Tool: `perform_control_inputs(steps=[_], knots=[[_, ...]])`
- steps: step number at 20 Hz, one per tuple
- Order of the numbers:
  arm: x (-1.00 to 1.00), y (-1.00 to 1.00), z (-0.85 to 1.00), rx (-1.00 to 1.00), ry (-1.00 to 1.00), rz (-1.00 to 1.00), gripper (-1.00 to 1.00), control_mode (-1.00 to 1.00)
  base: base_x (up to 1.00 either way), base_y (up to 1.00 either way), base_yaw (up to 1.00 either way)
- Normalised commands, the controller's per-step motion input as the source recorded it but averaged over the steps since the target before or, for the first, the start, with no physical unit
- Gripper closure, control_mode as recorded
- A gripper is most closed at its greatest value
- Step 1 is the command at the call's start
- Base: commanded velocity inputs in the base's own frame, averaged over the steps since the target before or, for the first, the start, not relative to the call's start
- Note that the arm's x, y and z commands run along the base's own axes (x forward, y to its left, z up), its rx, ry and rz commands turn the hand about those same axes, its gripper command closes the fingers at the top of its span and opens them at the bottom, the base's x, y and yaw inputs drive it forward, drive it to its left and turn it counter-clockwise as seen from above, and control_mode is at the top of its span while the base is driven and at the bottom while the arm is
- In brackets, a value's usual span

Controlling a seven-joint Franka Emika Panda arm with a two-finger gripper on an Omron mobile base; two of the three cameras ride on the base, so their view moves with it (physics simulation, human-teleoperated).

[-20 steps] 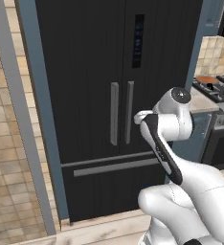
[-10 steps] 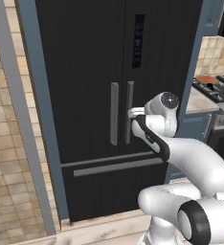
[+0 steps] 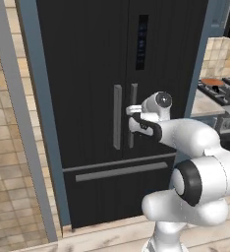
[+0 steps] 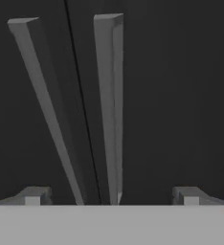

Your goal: Retrieve the steak from the fridge and place it on the saucepan with marinade on the stove.

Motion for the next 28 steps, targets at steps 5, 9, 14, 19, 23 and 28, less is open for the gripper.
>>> perform_control_inputs(steps=[5, 9, 14, 19, 23, 28], knots=[[0.65, -0.02, -0.16, -0.01, -0.04, 0.00, -1.00, -1.00, 0.00, 0.00, 0.00], [0.62, -0.05, -0.19, -0.02, -0.01, 0.00, -1.00, -1.00, 0.00, 0.00, 0.00], [0.62, -0.01, -0.14, 0.00, -0.02, 0.00, -1.00, -1.00, 0.00, 0.00, 0.00], [0.54, 0.00, -0.06, 0.00, -0.11, 0.00, -1.00, -1.00, 0.00, 0.00, 0.00], [0.55, 0.00, -0.09, 0.00, -0.09, 0.00, -1.00, -1.00, 0.00, 0.00, 0.00], [0.63, 0.00, -0.13, 0.00, -0.06, 0.03, -1.00, -1.00, 0.00, 0.00, 0.00]])
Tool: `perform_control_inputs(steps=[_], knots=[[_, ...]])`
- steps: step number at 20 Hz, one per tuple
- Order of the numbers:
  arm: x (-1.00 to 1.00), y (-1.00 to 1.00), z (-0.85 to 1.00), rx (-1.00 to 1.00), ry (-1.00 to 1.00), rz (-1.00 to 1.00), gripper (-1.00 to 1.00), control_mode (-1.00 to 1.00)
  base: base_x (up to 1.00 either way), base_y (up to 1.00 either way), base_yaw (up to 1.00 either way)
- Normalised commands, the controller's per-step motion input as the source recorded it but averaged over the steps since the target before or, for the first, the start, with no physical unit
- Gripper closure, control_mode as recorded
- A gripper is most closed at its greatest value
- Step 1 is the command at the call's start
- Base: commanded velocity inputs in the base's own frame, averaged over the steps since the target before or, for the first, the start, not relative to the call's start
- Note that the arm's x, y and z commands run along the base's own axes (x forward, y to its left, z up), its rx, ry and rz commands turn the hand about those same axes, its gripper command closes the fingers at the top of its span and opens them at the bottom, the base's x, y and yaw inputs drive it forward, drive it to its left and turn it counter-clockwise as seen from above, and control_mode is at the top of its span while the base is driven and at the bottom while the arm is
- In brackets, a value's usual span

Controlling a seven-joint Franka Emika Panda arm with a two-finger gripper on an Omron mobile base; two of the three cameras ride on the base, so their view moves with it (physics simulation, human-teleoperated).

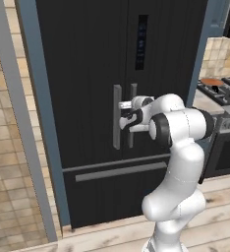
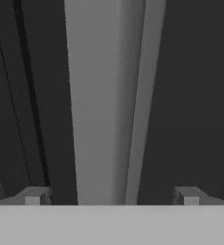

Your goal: Retrieve the steak from the fridge and place it on the saucepan with marinade on the stove.

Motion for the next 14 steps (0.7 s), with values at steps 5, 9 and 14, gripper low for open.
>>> perform_control_inputs(steps=[5, 9, 14], knots=[[0.57, 0.00, -0.03, 0.00, -0.04, 0.02, 1.00, -1.00, 0.00, 0.00, 0.00], [0.25, -0.01, 0.00, 0.00, 0.00, 0.01, 1.00, -1.00, 0.00, 0.00, 0.00], [-0.20, 0.00, 0.12, 0.00, 0.11, -0.01, 1.00, -1.00, 0.00, 0.00, 0.00]])
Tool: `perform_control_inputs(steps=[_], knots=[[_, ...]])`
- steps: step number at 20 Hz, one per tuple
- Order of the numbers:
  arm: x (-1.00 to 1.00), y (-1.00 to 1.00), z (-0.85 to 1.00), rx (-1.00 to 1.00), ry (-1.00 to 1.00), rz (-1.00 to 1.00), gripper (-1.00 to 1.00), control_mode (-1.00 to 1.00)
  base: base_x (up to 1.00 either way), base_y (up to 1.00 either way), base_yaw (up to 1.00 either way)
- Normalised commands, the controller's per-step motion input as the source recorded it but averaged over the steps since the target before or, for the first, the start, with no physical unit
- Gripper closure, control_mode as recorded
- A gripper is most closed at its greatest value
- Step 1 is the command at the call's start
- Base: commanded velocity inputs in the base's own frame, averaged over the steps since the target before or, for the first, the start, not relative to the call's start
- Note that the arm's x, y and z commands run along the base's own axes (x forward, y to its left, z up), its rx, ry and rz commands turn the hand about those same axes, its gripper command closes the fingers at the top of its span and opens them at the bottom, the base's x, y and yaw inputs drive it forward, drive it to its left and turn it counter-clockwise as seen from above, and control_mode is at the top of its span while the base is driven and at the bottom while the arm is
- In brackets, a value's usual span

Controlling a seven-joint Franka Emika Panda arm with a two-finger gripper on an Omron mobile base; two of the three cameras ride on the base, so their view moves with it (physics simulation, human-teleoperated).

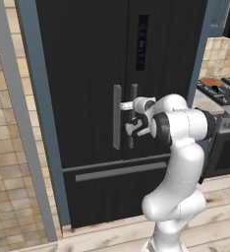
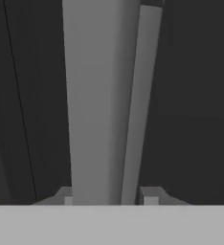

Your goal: Retrieve the steak from the fridge and place it on the saucepan with marinade on the stove.

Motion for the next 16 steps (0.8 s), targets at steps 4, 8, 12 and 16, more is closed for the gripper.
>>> perform_control_inputs(steps=[4, 8, 12, 16], knots=[[-0.97, -0.24, 0.42, 0.01, 0.00, 0.00, 1.00, -1.00, 0.00, 0.00, 0.00], [-1.00, -0.59, 0.42, 0.11, 0.07, 0.00, 1.00, -1.00, 0.00, 0.00, 0.00], [-0.96, -0.81, 0.19, 0.17, 0.24, 0.08, 1.00, -1.00, 0.00, 0.00, 0.00], [-0.80, -0.95, 0.00, 0.23, 0.42, 0.30, 1.00, -1.00, 0.00, 0.00, 0.00]])
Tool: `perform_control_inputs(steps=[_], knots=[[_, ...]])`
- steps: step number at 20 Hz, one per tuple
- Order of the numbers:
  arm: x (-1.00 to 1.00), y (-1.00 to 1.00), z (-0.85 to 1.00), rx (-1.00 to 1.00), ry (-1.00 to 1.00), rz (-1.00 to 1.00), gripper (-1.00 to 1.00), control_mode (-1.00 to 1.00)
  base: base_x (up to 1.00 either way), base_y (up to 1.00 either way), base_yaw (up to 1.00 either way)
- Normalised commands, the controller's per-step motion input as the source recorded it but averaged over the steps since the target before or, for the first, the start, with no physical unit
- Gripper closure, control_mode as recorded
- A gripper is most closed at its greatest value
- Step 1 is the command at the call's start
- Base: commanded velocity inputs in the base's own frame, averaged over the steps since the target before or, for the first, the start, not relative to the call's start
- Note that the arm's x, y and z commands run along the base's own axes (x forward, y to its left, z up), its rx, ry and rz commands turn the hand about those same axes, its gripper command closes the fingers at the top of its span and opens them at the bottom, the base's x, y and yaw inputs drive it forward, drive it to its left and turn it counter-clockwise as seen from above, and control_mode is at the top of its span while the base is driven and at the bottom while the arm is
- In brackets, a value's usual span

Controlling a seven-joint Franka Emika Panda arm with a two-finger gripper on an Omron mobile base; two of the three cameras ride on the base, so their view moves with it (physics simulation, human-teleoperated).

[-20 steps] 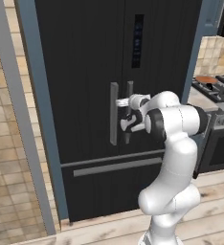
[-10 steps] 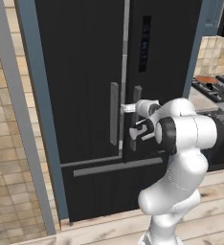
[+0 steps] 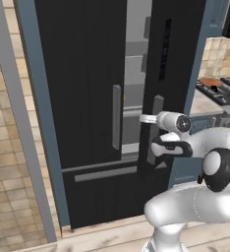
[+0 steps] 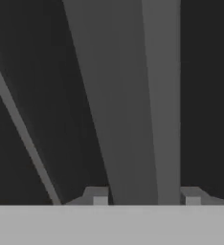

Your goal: Retrieve the steak from the fridge and place it on the saucepan with marinade on the stove.

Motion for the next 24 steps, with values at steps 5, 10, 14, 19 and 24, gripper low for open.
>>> perform_control_inputs(steps=[5, 10, 14, 19, 24], knots=[[-0.79, -0.80, 0.00, 0.18, 0.43, 0.41, 1.00, -1.00, 0.00, 0.00, 0.00], [-0.49, -0.63, 0.05, 0.11, 0.43, 0.39, 1.00, -1.00, 0.00, 0.00, 0.00], [-0.45, -0.36, 0.30, 0.03, 0.43, 0.31, 1.00, -1.00, 0.00, 0.00, 0.00], [-0.63, -0.41, 0.23, 0.04, 0.39, 0.30, 1.00, -1.00, 0.00, 0.00, 0.00], [-0.87, -0.68, 0.01, 0.09, 0.31, 0.30, 1.00, -1.00, 0.00, 0.00, 0.00]])
